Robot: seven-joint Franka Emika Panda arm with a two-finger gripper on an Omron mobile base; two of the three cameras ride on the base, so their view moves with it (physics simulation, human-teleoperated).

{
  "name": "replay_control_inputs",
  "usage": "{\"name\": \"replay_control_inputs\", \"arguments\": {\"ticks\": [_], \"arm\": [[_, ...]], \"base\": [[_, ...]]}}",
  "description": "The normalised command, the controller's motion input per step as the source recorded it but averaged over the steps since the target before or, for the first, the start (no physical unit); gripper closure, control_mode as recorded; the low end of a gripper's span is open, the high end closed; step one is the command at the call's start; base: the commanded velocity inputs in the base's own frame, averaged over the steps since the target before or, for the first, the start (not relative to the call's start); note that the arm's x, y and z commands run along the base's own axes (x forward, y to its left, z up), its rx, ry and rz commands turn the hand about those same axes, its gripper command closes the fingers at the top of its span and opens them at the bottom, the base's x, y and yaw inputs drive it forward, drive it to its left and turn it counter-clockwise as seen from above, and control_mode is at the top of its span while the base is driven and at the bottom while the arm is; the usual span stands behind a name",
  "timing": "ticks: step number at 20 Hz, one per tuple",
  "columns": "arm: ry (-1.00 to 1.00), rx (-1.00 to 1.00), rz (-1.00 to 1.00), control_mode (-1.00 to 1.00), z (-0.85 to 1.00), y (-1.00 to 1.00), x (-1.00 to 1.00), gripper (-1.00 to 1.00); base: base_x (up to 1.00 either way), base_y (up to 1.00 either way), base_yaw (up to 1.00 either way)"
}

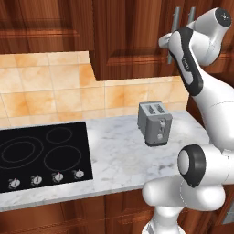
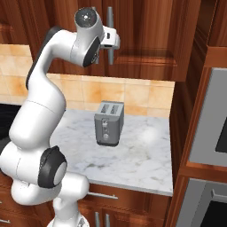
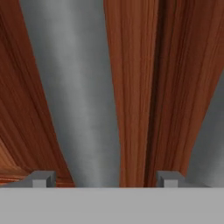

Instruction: Open the cabinet, pick the kettle from the cabinet, and place it in the sink.

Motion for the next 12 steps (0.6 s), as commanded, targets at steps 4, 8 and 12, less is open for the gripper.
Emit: {"name": "replay_control_inputs", "arguments": {"ticks": [4, 8, 12], "arm": [[-0.01, 0.00, 0.01, -1.00, 0.00, 0.07, 0.29, -1.00], [-0.05, 0.00, 0.00, -1.00, 0.00, 0.14, 0.25, -1.00], [-0.07, 0.00, 0.00, -1.00, 0.00, 0.21, 0.25, -1.00]], "base": [[0.00, 0.00, 0.00], [0.00, 0.00, 0.00], [0.00, 0.00, 0.00]]}}
